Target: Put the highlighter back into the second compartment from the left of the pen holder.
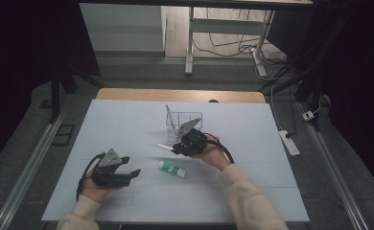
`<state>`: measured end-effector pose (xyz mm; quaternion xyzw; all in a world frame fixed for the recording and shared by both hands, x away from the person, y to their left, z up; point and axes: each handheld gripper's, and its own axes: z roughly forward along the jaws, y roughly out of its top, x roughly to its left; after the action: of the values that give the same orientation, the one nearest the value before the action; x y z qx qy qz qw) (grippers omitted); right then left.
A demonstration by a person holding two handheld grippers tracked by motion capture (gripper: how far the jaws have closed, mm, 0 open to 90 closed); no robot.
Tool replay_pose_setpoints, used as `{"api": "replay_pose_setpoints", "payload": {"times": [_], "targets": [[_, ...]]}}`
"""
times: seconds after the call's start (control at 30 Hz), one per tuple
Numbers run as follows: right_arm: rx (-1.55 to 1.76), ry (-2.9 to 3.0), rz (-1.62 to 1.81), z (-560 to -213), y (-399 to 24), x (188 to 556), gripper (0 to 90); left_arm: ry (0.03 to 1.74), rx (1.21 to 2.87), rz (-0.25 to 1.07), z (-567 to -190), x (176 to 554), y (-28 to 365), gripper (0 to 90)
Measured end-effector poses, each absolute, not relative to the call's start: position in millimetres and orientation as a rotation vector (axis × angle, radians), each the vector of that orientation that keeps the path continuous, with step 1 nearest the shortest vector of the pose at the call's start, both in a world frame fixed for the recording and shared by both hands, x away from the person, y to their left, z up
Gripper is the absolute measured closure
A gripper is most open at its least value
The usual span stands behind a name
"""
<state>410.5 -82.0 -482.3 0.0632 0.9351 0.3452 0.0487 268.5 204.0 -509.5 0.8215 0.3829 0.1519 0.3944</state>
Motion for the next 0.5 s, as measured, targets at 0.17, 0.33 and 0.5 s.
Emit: {"api": "replay_pose_setpoints", "payload": {"times": [0.17,0.33,0.5], "targets": [[0.206,2.83,1.079,-480,-85,409,78.3,0.971,2.082,0.388,-509,268,204,33.7],[0.221,2.803,1.127,-475,-88,407,78.3,0.97,2.084,0.389,-509,268,204,33.7],[0.235,2.779,1.16,-471,-92,406,78.3,0.97,2.085,0.388,-509,268,204,33.7]]}}
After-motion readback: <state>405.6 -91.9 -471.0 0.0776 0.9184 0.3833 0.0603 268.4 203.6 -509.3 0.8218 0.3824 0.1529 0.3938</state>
